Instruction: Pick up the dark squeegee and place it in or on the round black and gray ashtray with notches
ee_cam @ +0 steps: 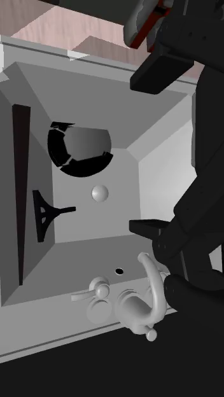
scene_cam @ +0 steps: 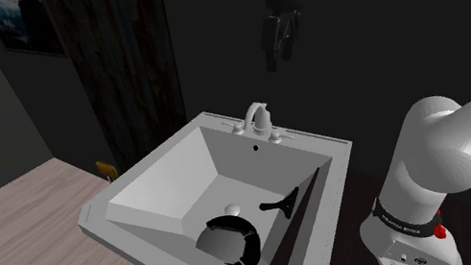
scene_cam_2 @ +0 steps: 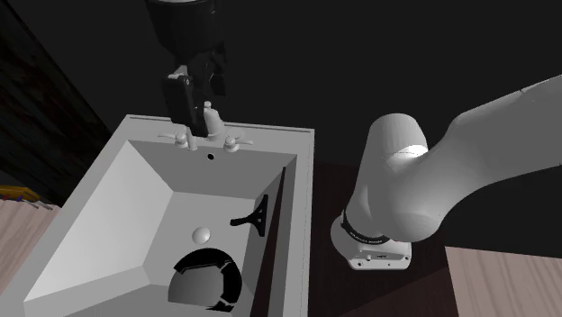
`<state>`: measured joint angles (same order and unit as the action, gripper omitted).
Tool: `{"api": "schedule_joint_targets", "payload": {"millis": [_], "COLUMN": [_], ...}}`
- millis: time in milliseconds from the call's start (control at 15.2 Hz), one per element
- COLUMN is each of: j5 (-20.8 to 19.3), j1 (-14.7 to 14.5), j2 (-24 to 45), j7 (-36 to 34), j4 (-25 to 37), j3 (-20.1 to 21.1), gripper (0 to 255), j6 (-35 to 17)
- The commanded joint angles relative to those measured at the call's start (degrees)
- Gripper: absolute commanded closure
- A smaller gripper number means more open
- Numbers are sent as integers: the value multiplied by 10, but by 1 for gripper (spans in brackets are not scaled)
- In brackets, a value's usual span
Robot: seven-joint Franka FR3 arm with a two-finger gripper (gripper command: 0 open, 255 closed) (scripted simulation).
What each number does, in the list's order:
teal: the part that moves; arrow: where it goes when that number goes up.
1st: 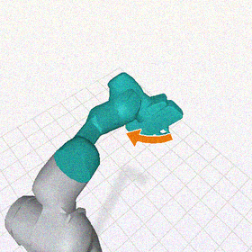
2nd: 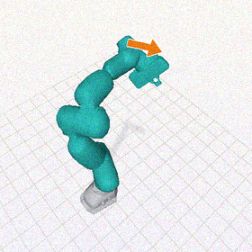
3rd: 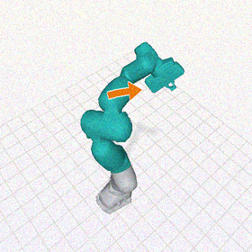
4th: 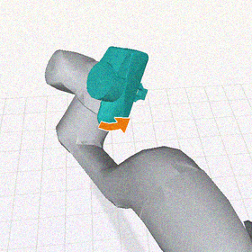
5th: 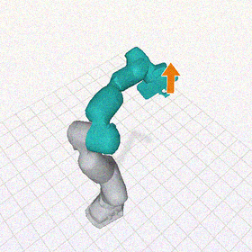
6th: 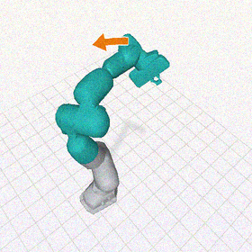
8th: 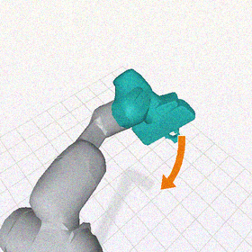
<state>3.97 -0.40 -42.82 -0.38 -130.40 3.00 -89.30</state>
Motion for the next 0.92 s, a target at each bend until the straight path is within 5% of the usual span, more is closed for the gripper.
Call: {"api": "schedule_joint_targets", "payload": {"millis": [0, 858], "j5": [0, -22], "j1": [0, 1], "j2": [0, 117], "j7": [0, 36], "j4": [0, -153], "j3": [0, 3], "gripper": [0, 0], "j6": [0, -195]}}
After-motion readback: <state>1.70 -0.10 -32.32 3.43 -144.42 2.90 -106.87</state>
